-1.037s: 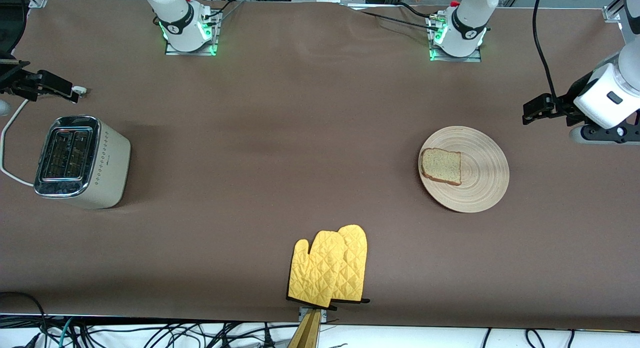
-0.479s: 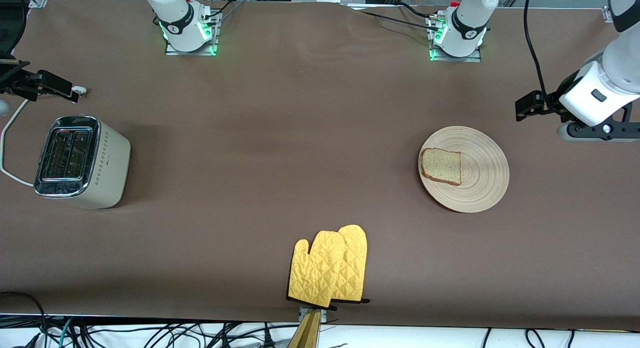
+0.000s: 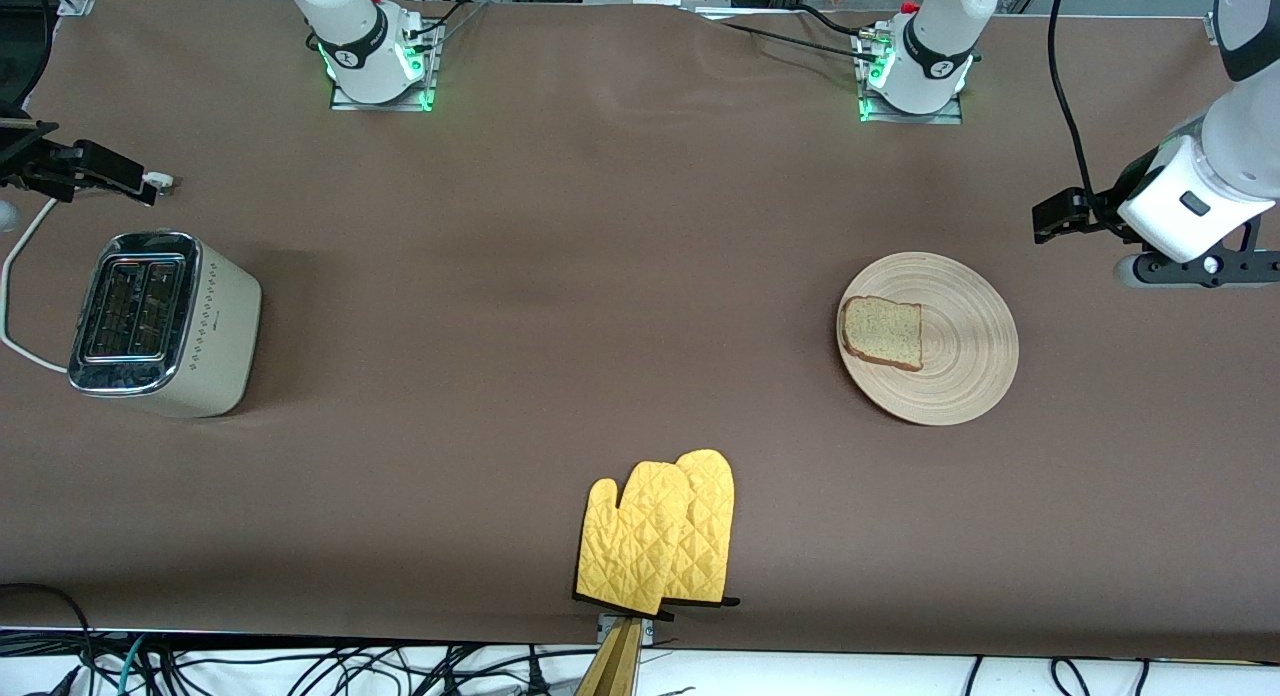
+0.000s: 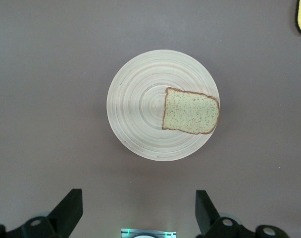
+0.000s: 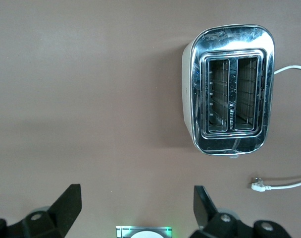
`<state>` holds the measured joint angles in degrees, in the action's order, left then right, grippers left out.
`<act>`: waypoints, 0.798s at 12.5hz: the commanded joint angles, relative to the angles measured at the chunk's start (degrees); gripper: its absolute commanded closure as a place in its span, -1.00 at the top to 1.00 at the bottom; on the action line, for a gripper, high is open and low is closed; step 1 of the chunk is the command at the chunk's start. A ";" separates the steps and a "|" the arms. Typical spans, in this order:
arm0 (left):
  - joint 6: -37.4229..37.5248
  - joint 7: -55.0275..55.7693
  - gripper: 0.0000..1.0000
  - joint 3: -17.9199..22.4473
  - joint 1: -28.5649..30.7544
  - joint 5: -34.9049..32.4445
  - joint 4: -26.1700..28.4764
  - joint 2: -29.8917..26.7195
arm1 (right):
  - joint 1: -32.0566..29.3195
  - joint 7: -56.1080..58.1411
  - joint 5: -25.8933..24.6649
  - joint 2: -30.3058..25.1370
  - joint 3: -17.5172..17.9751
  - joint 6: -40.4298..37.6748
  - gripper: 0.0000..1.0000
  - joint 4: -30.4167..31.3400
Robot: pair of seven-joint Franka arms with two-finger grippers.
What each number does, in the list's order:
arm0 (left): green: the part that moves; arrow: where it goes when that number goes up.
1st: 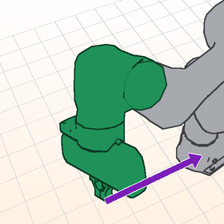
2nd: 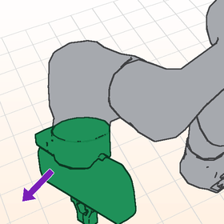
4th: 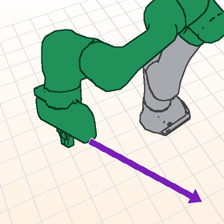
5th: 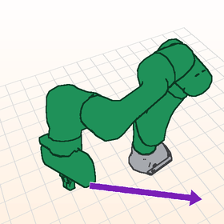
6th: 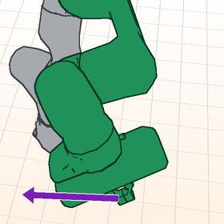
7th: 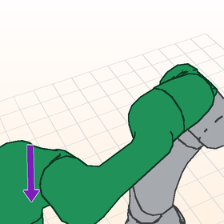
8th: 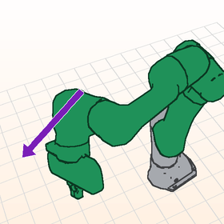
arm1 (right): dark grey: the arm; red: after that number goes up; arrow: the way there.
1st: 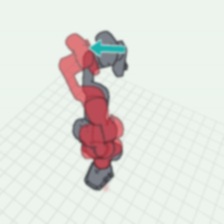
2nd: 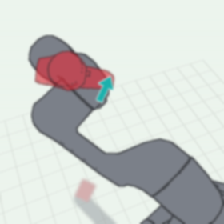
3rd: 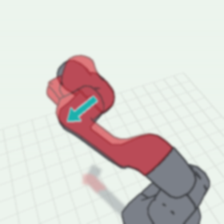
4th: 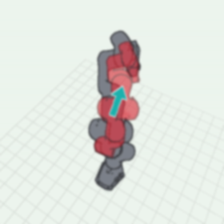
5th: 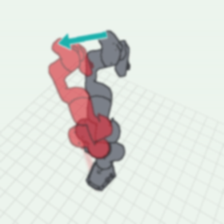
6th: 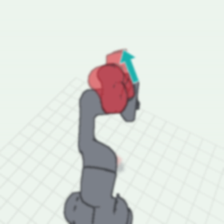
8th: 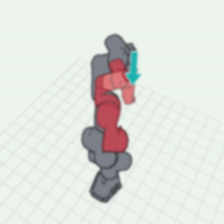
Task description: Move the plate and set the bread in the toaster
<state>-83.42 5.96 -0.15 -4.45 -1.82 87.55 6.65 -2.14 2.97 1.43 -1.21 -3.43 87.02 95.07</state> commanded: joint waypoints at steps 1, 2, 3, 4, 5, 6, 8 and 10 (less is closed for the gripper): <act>-5.59 -1.21 1.00 0.42 2.33 1.91 6.46 -0.93 | -0.24 0.63 0.68 0.15 -0.08 -1.06 1.00 -0.94; -8.05 -1.30 1.00 2.07 2.78 2.35 9.01 -1.02 | -0.24 0.63 0.68 0.15 -0.08 -1.06 1.00 -0.94; -9.38 -2.95 1.00 3.83 2.78 2.96 10.43 -0.94 | -0.24 0.63 0.68 0.24 -0.08 -1.06 1.00 -0.94; -11.22 -5.93 1.00 5.50 2.87 3.14 12.10 -0.93 | -0.24 0.63 0.68 0.15 -0.08 -1.06 1.00 -0.94; -13.93 -8.31 1.00 7.78 2.87 4.01 14.29 -0.93 | -0.24 0.72 0.68 0.15 -0.08 -1.06 1.00 -0.94; -15.44 -11.20 1.00 9.63 2.95 6.55 16.22 -0.76 | -0.24 0.81 0.68 0.15 -0.08 -1.06 1.00 -1.03; -19.04 -16.30 1.00 12.71 3.65 11.03 19.92 0.29 | -0.24 0.81 0.59 -0.11 0.09 -1.15 1.00 -1.03; -20.20 -22.10 1.00 14.65 4.71 14.29 20.99 3.18 | -0.24 0.55 0.59 -0.02 0.09 -1.32 1.00 -0.94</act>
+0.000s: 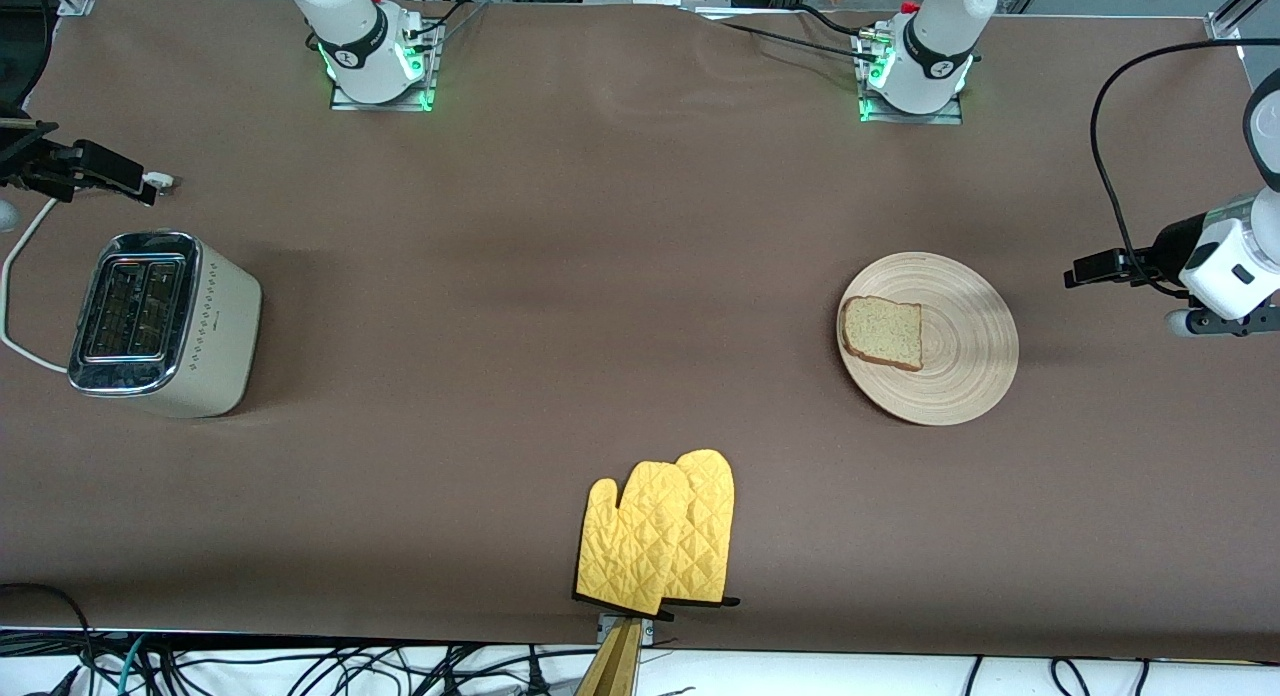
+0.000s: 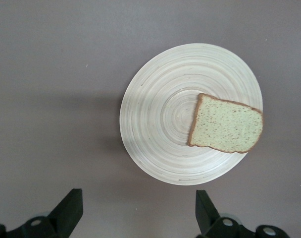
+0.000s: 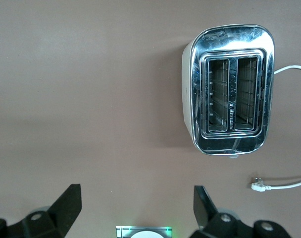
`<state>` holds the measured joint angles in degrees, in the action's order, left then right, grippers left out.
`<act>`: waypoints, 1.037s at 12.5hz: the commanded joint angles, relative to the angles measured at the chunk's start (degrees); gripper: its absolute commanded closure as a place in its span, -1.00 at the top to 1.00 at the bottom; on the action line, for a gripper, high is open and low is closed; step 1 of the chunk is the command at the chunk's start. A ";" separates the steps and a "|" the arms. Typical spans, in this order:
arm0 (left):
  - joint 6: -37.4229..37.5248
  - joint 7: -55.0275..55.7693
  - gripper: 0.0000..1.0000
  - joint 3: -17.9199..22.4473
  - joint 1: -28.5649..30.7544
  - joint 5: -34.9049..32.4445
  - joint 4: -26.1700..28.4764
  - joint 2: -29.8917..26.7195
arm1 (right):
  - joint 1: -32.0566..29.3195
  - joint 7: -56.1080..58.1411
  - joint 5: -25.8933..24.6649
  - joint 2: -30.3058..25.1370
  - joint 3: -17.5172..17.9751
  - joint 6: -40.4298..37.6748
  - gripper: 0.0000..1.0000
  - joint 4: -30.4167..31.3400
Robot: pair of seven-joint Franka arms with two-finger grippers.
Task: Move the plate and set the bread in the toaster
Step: 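Reach the left gripper to the wooden plate's rim and grip it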
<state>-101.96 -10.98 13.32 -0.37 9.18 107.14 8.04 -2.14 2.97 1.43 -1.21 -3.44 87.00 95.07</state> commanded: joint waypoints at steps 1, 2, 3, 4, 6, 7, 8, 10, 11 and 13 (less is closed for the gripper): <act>-1.66 -7.54 1.00 1.79 1.94 5.47 1.49 3.28 | -0.23 0.46 0.68 0.16 0.10 -2.09 1.00 -1.03; -1.66 -10.09 1.00 1.89 3.35 7.93 1.49 5.29 | -0.23 0.46 0.59 0.07 0.10 -2.36 1.00 -1.03; -1.66 -12.98 1.00 1.89 4.58 10.65 1.40 7.23 | -0.23 0.46 0.68 0.07 0.19 -2.80 1.00 -1.03; -1.66 -15.97 1.00 1.89 6.24 13.12 1.40 9.68 | -0.23 0.46 0.68 0.16 0.28 -2.80 1.00 -1.03; -1.31 -20.29 1.00 1.80 8.01 17.78 1.31 14.00 | -0.15 0.46 0.77 0.24 0.28 -2.62 1.00 -1.03; -1.05 -22.48 1.00 1.80 8.19 19.37 1.31 15.93 | 0.03 0.46 0.77 0.24 0.36 -2.28 1.00 -1.03; -0.96 -25.55 1.00 1.80 8.72 22.25 1.31 17.86 | 0.20 0.46 0.85 0.33 0.37 -2.19 1.00 -1.03; -1.04 -33.63 1.00 1.80 9.69 25.26 0.61 21.65 | 0.29 0.46 0.94 0.51 0.28 -2.18 1.00 -0.94; -0.96 -34.71 1.00 1.80 9.86 26.92 0.61 22.53 | 0.29 0.46 1.20 0.60 0.36 -2.18 1.00 -0.94; -1.04 -35.16 1.00 1.80 10.65 28.43 0.44 24.12 | 0.29 0.46 1.21 0.60 0.37 -2.10 1.00 -0.94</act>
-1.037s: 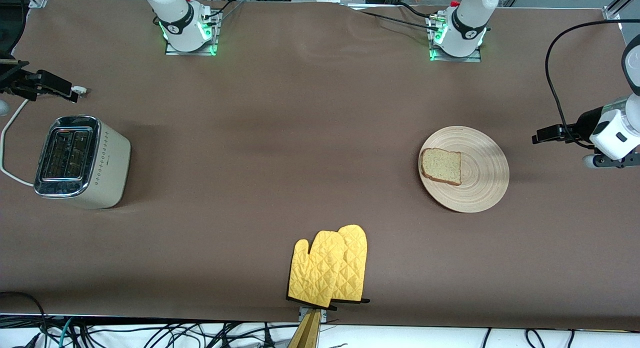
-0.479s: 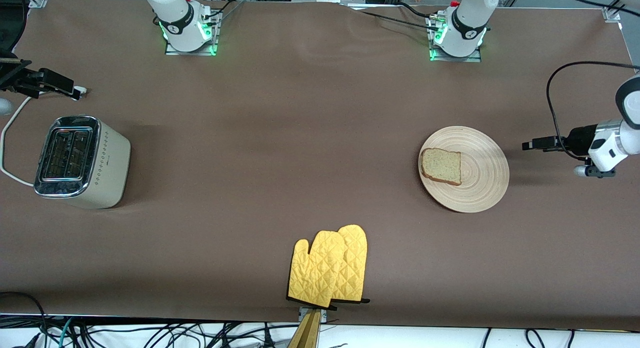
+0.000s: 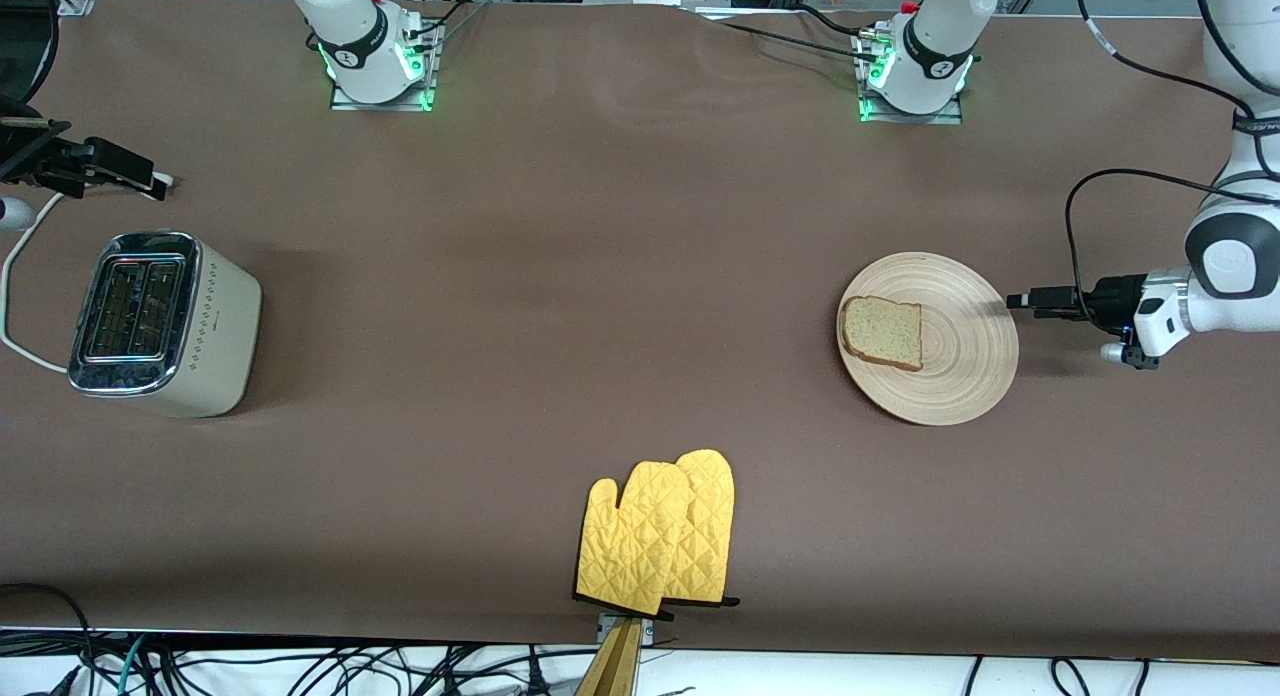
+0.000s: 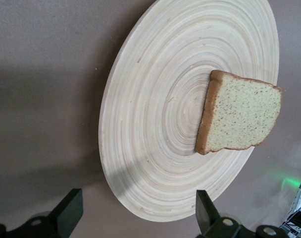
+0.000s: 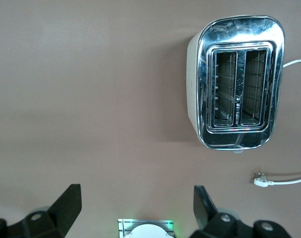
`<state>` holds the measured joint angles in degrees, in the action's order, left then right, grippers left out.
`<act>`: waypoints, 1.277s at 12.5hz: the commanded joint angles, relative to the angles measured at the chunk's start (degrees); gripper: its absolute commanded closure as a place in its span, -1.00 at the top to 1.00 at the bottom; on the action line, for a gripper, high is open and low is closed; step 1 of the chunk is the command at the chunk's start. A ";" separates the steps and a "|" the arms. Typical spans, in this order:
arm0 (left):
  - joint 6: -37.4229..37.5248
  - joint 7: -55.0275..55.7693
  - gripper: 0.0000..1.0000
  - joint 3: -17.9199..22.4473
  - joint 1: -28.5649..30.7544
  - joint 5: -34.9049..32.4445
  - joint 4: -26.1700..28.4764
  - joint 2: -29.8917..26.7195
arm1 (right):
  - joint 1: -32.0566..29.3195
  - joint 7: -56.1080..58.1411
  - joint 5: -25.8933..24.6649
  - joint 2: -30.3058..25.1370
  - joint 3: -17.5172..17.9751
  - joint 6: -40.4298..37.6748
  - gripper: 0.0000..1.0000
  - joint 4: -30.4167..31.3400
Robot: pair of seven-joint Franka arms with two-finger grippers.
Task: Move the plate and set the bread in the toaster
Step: 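Reach the left gripper to the wooden plate's rim and grip it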
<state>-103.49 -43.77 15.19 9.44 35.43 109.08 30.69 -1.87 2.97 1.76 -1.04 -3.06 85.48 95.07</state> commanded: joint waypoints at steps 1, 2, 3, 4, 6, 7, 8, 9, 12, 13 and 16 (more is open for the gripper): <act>0.49 -4.54 1.00 -0.08 0.93 3.41 -1.50 2.44 | 0.03 0.46 0.96 0.69 -0.11 -0.58 1.00 -0.94; 0.40 -6.05 1.00 -0.08 0.84 5.25 -1.42 3.49 | 0.03 0.46 1.14 0.69 -0.11 -0.58 1.00 -1.03; 0.40 -6.15 1.00 -0.08 0.75 6.57 -1.50 4.29 | 0.20 0.46 1.31 0.78 -0.11 -0.58 1.00 -1.12; 0.40 -6.06 1.00 -0.08 0.67 7.89 -1.50 4.56 | 0.12 0.46 1.40 0.86 -0.11 -0.49 1.00 -1.12; 0.31 -6.24 1.00 -0.08 0.23 8.96 -1.50 4.91 | -0.06 0.46 2.19 0.86 -0.28 -0.58 1.00 -1.03; 0.40 -6.24 1.00 -0.08 0.05 9.66 -1.42 5.35 | -0.06 0.46 2.19 0.86 -0.28 -0.75 1.00 -1.03; 0.22 -6.24 1.00 -0.08 0.05 9.92 -1.50 5.78 | -0.06 0.46 2.19 0.86 -0.37 -0.67 1.00 -1.03; 0.22 -6.15 0.99 -0.08 -0.04 10.97 -1.50 6.14 | -0.06 0.46 2.19 0.95 -0.46 -0.58 1.00 -1.03; 0.05 -6.50 0.46 -0.17 -0.21 12.64 -1.50 7.37 | -0.15 0.46 2.19 1.22 -0.46 -0.58 1.00 -1.03; -0.04 -7.20 0.08 -0.17 -0.30 12.74 -1.59 7.37 | -0.15 0.46 2.19 1.22 -0.46 -0.66 1.00 -1.03; -2.57 -14.20 -1.00 -0.08 -0.56 13.44 -2.03 8.34 | -0.15 0.46 2.28 1.22 -0.46 -0.58 1.00 -1.03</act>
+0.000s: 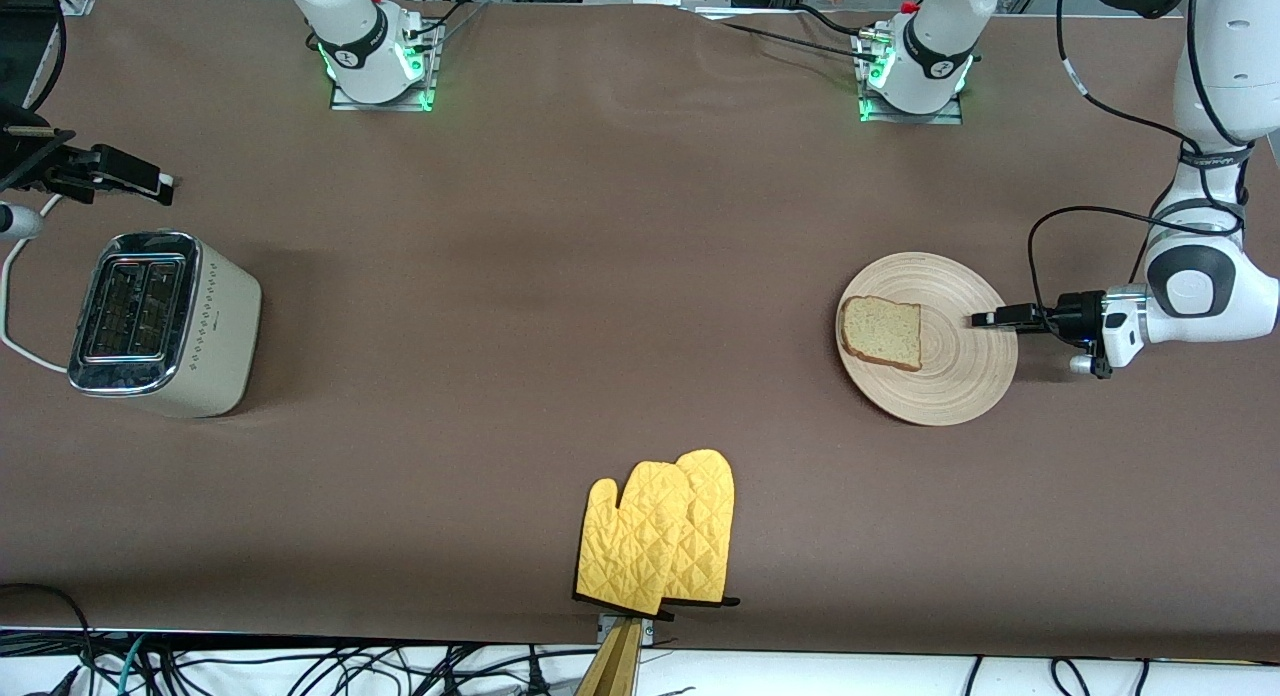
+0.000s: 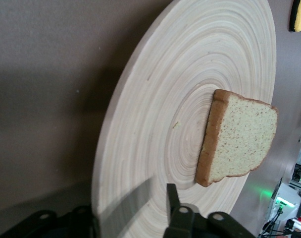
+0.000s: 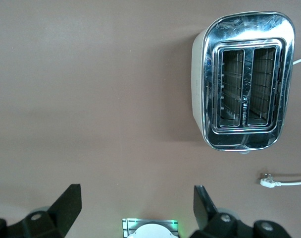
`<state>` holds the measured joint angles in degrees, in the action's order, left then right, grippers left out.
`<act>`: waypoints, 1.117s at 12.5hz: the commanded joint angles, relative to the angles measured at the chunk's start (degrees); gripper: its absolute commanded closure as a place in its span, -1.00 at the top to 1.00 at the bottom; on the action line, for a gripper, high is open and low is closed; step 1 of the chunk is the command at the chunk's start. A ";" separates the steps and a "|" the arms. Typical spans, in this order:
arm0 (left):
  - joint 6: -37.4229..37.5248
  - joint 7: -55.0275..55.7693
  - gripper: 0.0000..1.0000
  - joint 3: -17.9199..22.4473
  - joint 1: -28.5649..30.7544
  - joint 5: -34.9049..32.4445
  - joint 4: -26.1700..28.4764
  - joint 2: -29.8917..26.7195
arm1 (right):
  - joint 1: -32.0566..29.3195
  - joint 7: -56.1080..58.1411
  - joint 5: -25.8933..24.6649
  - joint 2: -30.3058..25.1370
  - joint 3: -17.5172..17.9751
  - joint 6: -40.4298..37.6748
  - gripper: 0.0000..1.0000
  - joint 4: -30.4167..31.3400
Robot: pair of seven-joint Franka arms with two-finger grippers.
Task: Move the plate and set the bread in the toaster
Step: 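Reach the left gripper to the wooden plate's rim and grip it, then slide the wooden plate with the left gripper toward the toaster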
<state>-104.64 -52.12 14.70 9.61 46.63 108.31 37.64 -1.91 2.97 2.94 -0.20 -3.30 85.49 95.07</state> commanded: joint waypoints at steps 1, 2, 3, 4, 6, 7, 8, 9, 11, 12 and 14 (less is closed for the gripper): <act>-3.01 -9.20 -1.00 0.33 -0.99 2.23 -1.00 1.47 | -0.12 0.46 1.11 0.38 -0.30 -0.59 1.00 -1.03; -3.29 -9.93 -1.00 0.33 -1.08 2.23 -1.08 1.82 | -0.12 0.46 1.11 0.38 -0.30 -0.68 1.00 -1.03; -3.38 -9.93 -1.00 0.33 -1.08 2.32 -1.08 2.09 | -0.12 0.46 1.11 0.38 -0.30 -0.59 1.00 -1.03; -3.38 -10.11 -1.00 0.33 -1.08 2.15 -1.08 2.09 | -0.12 0.46 1.11 0.38 -0.30 -0.59 1.00 -1.03; -3.29 -10.11 -1.00 0.24 -2.21 1.09 -1.26 2.09 | -0.12 0.46 1.11 0.38 -0.30 -0.77 1.00 -1.03; -3.20 -10.11 -1.00 0.16 -2.22 1.18 -1.26 2.09 | -0.12 0.46 1.11 0.38 -0.22 -0.77 1.00 -1.03; -2.77 -9.93 -1.00 -0.02 -2.22 1.18 -1.35 2.00 | -0.12 0.46 1.11 0.38 -0.30 -0.68 1.00 -1.03; -2.15 -9.76 -1.00 -0.72 -2.31 1.27 -1.35 2.00 | -0.12 0.46 1.11 0.38 -0.30 -0.77 1.00 -1.03; -1.88 -9.58 -1.00 -1.95 -2.40 1.70 -1.35 1.91 | -0.12 0.46 1.11 0.46 -0.30 -0.68 1.00 -1.03; -1.88 -9.23 -1.00 -2.74 -3.18 2.14 -1.35 1.91 | -0.12 0.46 1.11 0.46 -0.30 -0.77 1.00 -1.03; -0.31 -6.52 -1.00 -3.62 -3.37 2.93 -1.43 1.91 | -0.12 0.46 1.11 0.46 -0.30 -0.94 1.00 -1.03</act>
<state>-105.05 -59.15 11.42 7.38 47.65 107.39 38.25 -1.91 2.97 3.08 -0.08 -3.33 85.49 95.07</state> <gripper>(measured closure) 0.837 0.000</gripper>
